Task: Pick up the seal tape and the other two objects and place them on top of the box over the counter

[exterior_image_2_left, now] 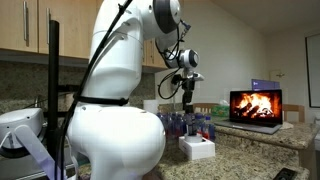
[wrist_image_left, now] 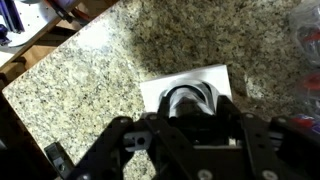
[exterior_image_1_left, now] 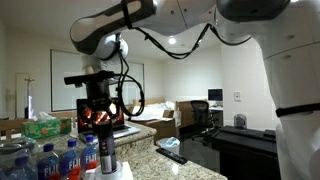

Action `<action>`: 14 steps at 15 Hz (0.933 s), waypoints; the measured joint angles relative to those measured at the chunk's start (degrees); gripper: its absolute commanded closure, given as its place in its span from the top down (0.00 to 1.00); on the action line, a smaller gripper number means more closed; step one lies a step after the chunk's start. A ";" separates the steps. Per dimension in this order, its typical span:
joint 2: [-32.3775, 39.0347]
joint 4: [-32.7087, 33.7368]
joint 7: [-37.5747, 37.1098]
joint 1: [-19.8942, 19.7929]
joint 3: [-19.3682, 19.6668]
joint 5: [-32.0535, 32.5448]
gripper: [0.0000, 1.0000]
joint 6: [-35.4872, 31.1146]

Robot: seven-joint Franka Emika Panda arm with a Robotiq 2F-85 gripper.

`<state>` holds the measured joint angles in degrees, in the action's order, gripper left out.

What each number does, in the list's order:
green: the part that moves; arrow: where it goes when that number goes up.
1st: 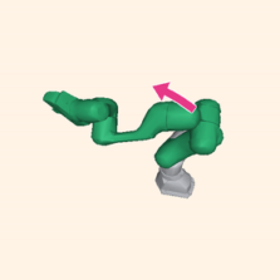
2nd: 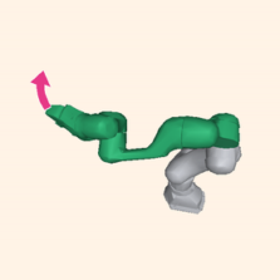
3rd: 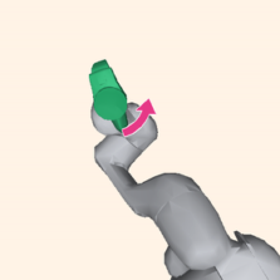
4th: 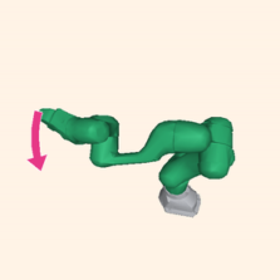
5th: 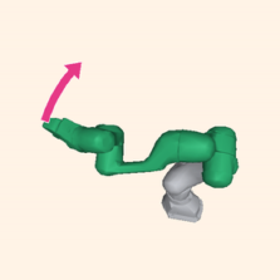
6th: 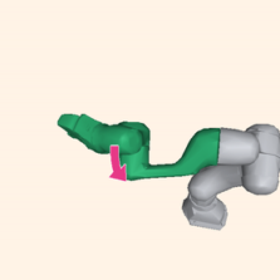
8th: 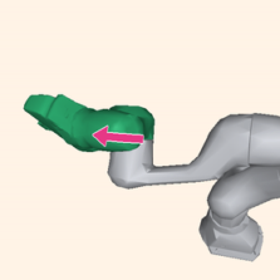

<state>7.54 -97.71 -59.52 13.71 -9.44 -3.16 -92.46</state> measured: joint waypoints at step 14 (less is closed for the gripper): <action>2.02 -0.13 0.00 -0.17 1.33 -2.06 0.26 -3.09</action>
<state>9.56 -97.84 -59.52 13.54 -8.11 -5.22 -95.55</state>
